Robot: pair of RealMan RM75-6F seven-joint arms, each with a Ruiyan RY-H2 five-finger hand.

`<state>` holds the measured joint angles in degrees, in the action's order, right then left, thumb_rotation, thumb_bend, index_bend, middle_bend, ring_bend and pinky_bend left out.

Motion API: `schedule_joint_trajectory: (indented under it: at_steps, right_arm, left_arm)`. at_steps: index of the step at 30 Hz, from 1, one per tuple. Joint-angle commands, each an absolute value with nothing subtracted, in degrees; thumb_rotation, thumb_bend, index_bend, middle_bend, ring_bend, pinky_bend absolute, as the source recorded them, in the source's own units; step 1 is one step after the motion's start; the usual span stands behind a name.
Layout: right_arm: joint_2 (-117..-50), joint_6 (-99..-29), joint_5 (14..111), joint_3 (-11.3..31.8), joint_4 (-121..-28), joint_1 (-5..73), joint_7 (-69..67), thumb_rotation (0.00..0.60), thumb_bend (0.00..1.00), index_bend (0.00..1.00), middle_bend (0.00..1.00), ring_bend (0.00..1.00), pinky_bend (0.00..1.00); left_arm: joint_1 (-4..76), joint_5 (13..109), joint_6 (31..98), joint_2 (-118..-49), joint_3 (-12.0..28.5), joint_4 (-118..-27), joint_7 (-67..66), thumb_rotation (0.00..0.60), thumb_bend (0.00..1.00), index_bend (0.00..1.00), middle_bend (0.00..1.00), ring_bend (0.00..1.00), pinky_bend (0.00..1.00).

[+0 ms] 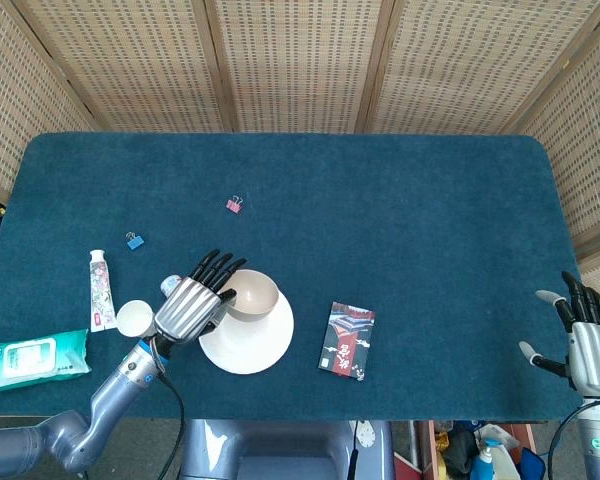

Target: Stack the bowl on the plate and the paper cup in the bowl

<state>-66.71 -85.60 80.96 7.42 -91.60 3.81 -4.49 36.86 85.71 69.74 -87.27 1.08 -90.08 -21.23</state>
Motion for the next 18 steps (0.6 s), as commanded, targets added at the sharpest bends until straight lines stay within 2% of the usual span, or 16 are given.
schedule_joint_trajectory:
  at_steps: [1,18]
  right_arm:
    - [-66.64,-85.67,80.93,7.50,-91.61,3.77,-4.66,0.600,0.15,0.22,0.00,0.00,0.00]
    - [-66.49,-86.06,80.59,7.97,-91.38,3.57,-5.59,0.600,0.15,0.22,0.00,0.00,0.00]
  left_arm:
    - [36.64,86.03,69.36,-87.97,0.91,-89.42,-21.23,0.600,0.54,0.67,0.08,0.00,0.00]
    - [35.89,86.39,66.87,-90.26,0.53,-86.40,-21.48,0.600,0.54,0.67,0.08,0.00,0.00]
